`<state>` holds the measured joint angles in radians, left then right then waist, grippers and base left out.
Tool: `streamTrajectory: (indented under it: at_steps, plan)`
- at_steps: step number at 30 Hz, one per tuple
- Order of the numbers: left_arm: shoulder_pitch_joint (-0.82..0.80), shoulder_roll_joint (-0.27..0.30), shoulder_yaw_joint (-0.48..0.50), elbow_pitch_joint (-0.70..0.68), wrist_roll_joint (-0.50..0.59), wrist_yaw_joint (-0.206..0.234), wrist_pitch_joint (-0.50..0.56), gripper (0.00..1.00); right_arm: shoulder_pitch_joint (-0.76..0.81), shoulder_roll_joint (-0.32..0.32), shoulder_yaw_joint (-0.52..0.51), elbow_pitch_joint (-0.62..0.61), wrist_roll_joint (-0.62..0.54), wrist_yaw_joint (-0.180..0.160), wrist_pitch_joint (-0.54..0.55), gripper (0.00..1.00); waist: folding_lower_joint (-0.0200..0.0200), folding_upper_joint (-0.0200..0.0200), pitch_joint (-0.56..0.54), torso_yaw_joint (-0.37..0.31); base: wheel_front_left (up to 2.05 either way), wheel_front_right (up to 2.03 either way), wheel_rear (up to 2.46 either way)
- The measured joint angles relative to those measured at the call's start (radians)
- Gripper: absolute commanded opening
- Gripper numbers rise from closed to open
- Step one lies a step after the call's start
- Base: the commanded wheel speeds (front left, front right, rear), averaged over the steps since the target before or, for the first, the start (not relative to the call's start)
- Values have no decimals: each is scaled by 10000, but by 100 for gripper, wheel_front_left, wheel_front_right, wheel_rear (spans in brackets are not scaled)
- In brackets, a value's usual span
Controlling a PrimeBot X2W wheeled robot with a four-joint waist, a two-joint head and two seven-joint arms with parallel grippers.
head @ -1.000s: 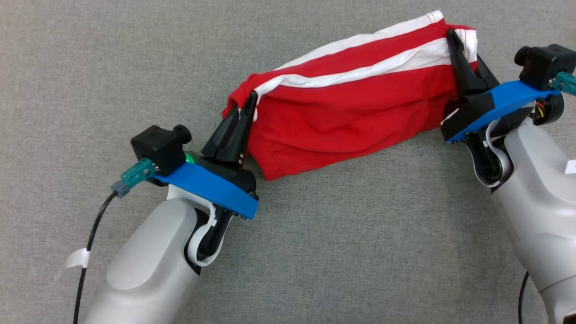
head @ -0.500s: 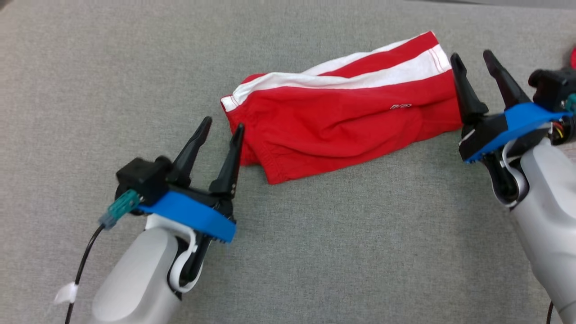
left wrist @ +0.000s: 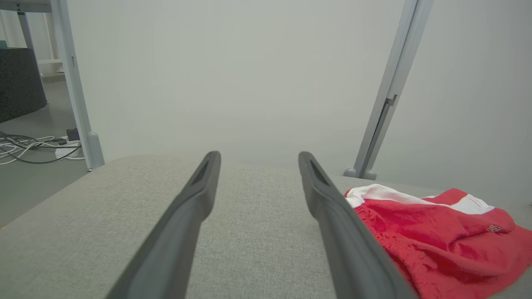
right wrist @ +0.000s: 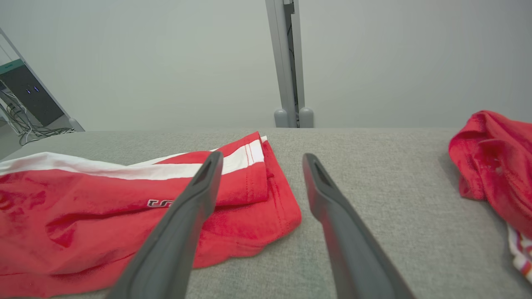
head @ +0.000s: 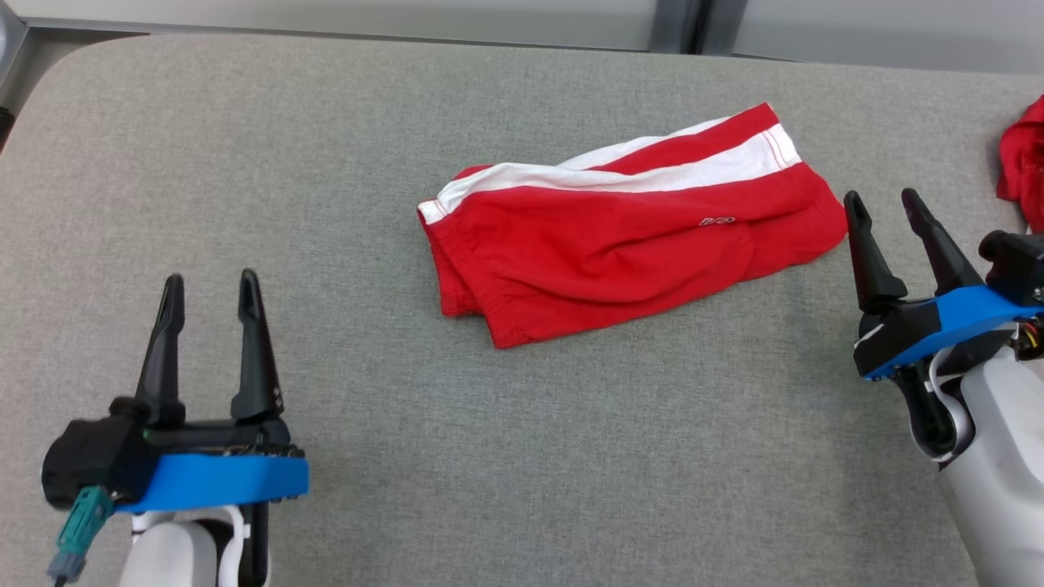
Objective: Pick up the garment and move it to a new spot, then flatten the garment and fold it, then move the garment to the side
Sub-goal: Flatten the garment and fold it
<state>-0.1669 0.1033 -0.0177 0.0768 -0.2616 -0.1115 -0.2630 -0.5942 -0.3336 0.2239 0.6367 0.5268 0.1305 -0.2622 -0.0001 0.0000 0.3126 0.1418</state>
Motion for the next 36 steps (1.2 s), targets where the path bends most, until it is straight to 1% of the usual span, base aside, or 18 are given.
streamTrajectory:
  at_steps: [2, 4, 8, 12, 16, 20, 23, 28, 35, 36]
  plan:
    - [296, -245, 389, -121, 201, -10, 0, 100, 88, 35, -65, 4, -73, 0, 0, 100, 0, 0, -44, 9, 0, 0, 0]
    - [467, -364, 640, -205, 447, -25, 0, 100, 92, 59, -128, 38, -153, 0, 0, 100, 0, 0, -90, 51, 0, 0, 0]
    - [636, -481, 859, -247, 750, -25, 0, 100, 19, 92, -81, 311, -378, 0, 0, 100, 1, 0, -147, 178, 0, 0, 0]
    - [634, -508, 934, -278, 907, 40, 0, 100, -767, 111, 100, 903, -637, 0, 73, 100, 1, 0, -109, 338, 0, 0, 0]
    - [609, -518, 732, -263, 708, 144, 0, 100, -1829, 127, 276, 1793, -1012, 0, 587, 100, 2, 0, 8, 545, 0, 0, 0]
    - [559, -516, 577, -245, 499, 249, 0, 100, -2647, 138, 320, 2987, -1342, 2, 1078, 100, 2, 0, 166, 786, 0, 0, 0]
    - [491, -520, 387, -201, 378, 332, 2, 100, -2988, 50, 293, 4046, -1666, 2, 1313, 100, 2, 0, 279, 967, 0, 0, 0]
    - [433, -516, 326, -115, 267, 403, 0, 100, -3238, 67, 207, 5453, -1730, 2, 1567, 100, 2, 0, 414, 1113, 0, 0, 0]
    - [348, -518, 238, -40, 249, 403, 0, 100, -3435, 169, -96, 6159, -1517, 8, 1728, 100, 2, 0, 459, 1161, 0, 0, 0]
    - [334, -520, 222, -27, 245, 403, 0, 100, -3435, 291, -119, 6171, -1383, 2, 1732, 78, 2, 0, 453, 1161, 0, 0, 0]
